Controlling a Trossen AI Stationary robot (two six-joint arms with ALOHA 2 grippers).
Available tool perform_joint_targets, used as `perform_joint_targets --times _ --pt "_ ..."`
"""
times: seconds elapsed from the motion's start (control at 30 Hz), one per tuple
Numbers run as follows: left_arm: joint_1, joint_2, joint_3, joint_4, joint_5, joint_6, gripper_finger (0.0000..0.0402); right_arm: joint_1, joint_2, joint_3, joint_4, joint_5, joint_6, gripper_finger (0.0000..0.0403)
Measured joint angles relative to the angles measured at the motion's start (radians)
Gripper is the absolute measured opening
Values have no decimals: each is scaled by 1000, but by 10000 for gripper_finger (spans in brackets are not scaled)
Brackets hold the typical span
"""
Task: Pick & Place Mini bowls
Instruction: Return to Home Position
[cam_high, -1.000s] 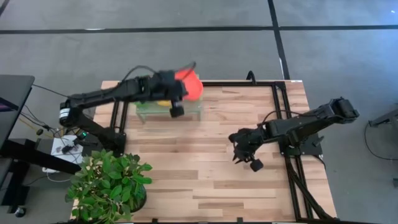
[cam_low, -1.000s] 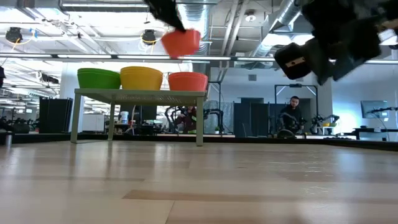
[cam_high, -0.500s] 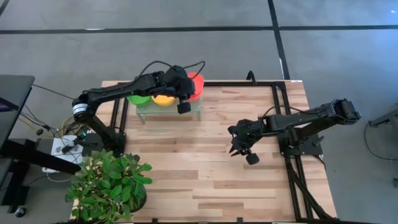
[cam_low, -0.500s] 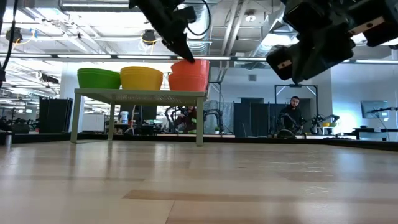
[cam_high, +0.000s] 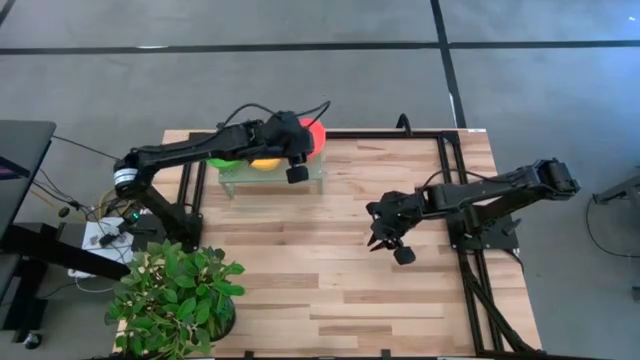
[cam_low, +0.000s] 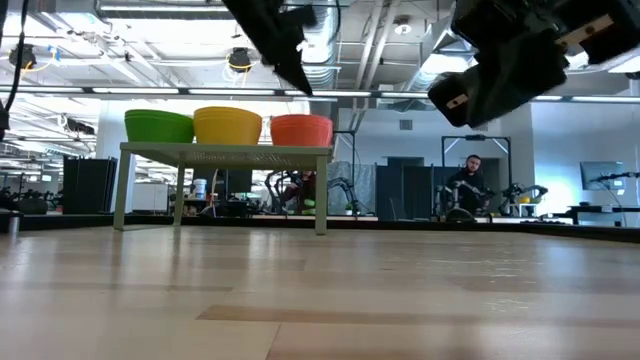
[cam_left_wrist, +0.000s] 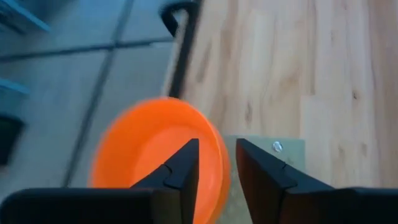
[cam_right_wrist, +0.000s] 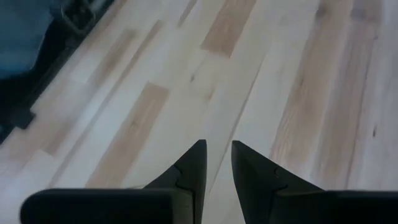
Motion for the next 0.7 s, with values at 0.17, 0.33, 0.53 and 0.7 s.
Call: perform_joint_targets --times 0.17,0.33,0.53,0.7 --pt "-119 -102 2 25 -113 -21 112 5 -19 83 0 -1 172 70" --pt "-239 -271 2 17 -117 -114 105 7 -28 147 -2 0 366 70" --pt "-323 -542 -84 -2 -124 -232 104 6 -24 163 12 1 375 70" --pt "-329 -790 -322 14 -143 -328 104 -9 -30 163 89 4 408 70"
